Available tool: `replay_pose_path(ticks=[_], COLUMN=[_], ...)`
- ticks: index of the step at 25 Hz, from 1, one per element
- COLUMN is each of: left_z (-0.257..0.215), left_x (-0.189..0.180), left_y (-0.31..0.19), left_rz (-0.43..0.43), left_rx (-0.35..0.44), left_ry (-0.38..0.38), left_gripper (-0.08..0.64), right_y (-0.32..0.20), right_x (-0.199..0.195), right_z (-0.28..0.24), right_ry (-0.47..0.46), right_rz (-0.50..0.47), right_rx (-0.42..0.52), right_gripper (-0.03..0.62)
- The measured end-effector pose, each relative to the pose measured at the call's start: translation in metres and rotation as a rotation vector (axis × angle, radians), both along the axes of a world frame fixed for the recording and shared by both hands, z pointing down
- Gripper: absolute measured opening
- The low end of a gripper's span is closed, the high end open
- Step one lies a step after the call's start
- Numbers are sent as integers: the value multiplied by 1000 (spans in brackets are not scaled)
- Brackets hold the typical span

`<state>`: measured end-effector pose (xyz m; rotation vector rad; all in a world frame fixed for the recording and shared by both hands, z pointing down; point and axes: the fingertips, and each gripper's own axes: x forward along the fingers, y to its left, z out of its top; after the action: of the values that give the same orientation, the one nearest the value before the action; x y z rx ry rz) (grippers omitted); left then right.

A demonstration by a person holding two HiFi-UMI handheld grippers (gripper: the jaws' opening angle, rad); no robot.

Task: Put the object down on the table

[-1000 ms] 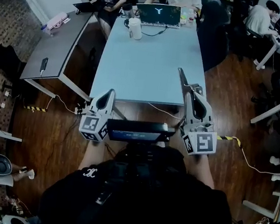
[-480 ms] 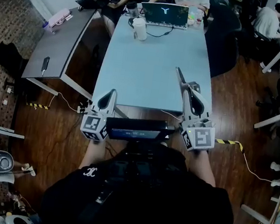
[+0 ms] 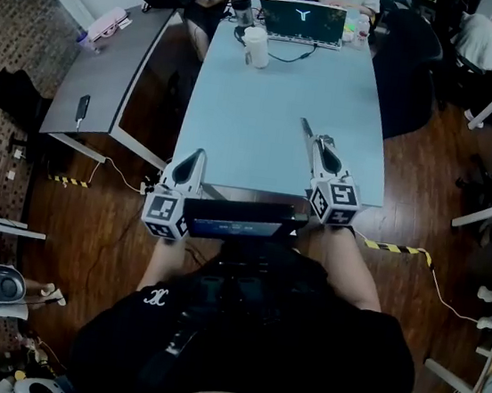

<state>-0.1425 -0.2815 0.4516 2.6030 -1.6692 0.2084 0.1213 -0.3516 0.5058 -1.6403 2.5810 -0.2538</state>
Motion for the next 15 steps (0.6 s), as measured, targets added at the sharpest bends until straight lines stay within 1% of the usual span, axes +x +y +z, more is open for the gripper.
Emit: replay_pose_path(ticks=[4, 6, 8, 12, 15], left_z=[3, 5, 9, 8, 12], left_x=[-10, -16, -23, -34, -40], left_y=[-4, -7, -8, -14, -16], left_rz=[-8, -17, -25, -43, -50], left_rx=[-5, -13, -22, -33, -38], left_ry=[-11, -13, -15, -15, -15], left_gripper=[-11, -11, -11, -11, -11], right_y=[-34, -45, -52, -62, -60], right_x=[-13, -24, -35, -44, -44], right_z=[78, 110, 135, 174, 198], right_ry=[-100, -128, -129, -151, -106], right_rz=[47, 52, 45, 76, 92], right_rx=[-222, -305, -368, -472, -527], right_gripper=[12, 12, 12, 12, 14])
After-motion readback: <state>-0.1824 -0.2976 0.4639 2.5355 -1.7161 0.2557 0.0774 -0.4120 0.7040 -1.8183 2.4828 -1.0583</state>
